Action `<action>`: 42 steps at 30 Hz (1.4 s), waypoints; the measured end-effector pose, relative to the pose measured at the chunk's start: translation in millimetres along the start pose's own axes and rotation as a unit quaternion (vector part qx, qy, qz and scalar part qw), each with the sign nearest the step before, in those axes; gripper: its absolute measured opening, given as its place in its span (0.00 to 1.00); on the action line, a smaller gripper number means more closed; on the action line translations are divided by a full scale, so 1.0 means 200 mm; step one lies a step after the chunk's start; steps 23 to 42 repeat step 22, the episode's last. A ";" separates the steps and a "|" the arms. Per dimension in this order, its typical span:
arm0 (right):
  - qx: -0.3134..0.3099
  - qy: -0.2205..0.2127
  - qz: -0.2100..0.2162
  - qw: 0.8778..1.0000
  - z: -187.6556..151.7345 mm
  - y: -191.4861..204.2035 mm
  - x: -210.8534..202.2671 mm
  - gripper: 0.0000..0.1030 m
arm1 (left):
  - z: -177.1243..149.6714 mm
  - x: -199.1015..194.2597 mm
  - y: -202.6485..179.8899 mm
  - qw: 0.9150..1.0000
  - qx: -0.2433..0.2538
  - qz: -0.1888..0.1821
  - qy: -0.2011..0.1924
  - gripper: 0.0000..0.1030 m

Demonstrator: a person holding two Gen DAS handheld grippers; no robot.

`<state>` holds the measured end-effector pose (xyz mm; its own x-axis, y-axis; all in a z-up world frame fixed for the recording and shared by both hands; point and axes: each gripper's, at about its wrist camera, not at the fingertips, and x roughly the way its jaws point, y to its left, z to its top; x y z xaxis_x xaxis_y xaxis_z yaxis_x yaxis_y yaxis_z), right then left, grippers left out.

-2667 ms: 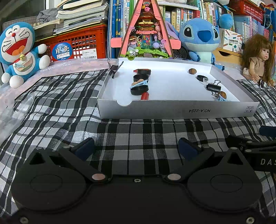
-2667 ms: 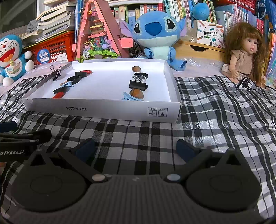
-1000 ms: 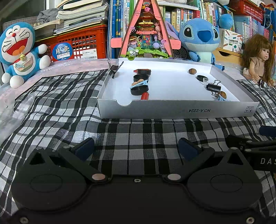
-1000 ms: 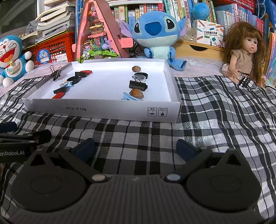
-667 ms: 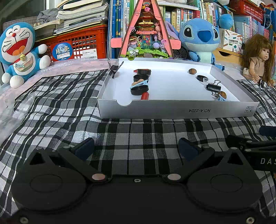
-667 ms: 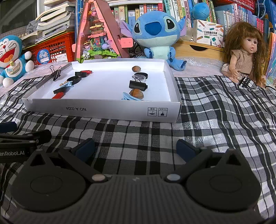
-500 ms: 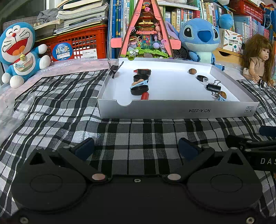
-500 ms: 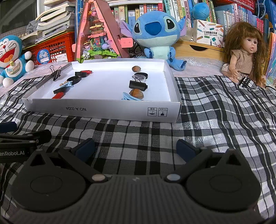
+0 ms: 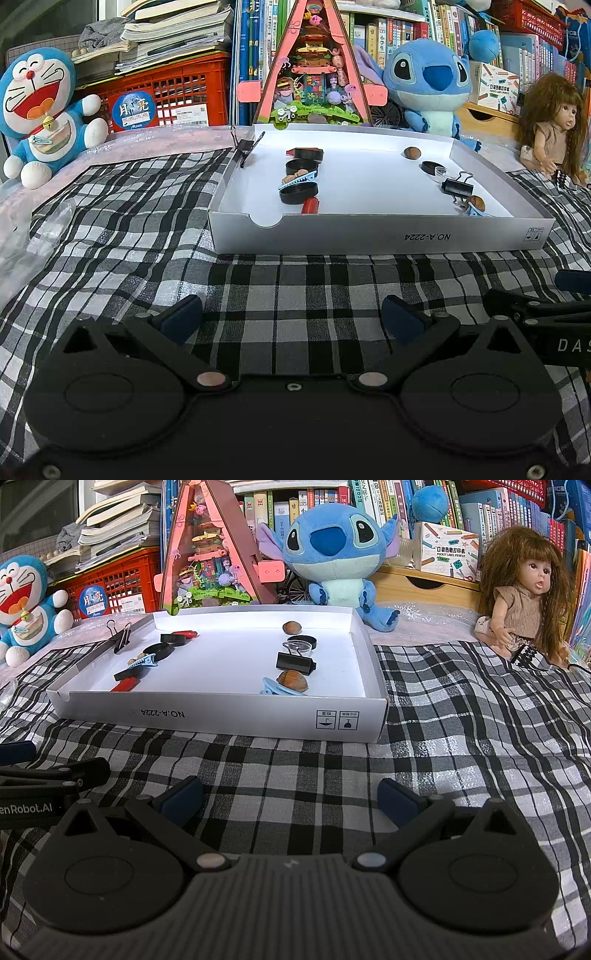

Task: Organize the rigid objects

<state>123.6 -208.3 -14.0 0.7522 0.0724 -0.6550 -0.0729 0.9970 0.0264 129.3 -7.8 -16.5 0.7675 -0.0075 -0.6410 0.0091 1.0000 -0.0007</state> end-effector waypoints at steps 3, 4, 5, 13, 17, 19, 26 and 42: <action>0.000 0.000 0.000 1.000 0.00 0.00 0.00 1.00 | 0.00 0.00 0.00 1.000 0.000 0.000 0.000 1.00; 0.000 0.000 0.000 1.000 0.00 0.00 0.00 1.00 | 0.00 0.00 0.00 1.000 0.000 0.000 0.000 1.00; 0.000 0.000 0.000 1.000 0.00 0.00 0.00 1.00 | 0.00 0.00 0.00 1.000 0.000 0.000 0.000 1.00; 0.000 0.000 0.000 1.000 0.00 0.00 0.00 1.00 | 0.00 0.00 0.00 1.000 0.000 0.000 0.000 1.00; 0.000 0.000 0.000 1.000 0.00 0.00 0.00 1.00 | 0.00 0.00 0.00 1.000 0.000 0.000 0.000 1.00; 0.000 0.000 0.000 1.000 0.00 0.00 0.00 1.00 | 0.00 0.00 0.00 1.000 0.000 0.000 0.000 1.00; 0.000 0.000 0.000 1.000 0.00 0.00 0.00 1.00 | 0.00 0.00 0.00 1.000 0.000 0.000 0.000 1.00; 0.000 0.000 0.000 1.000 0.00 0.00 0.00 1.00 | 0.00 0.00 0.00 1.000 0.000 0.000 0.000 1.00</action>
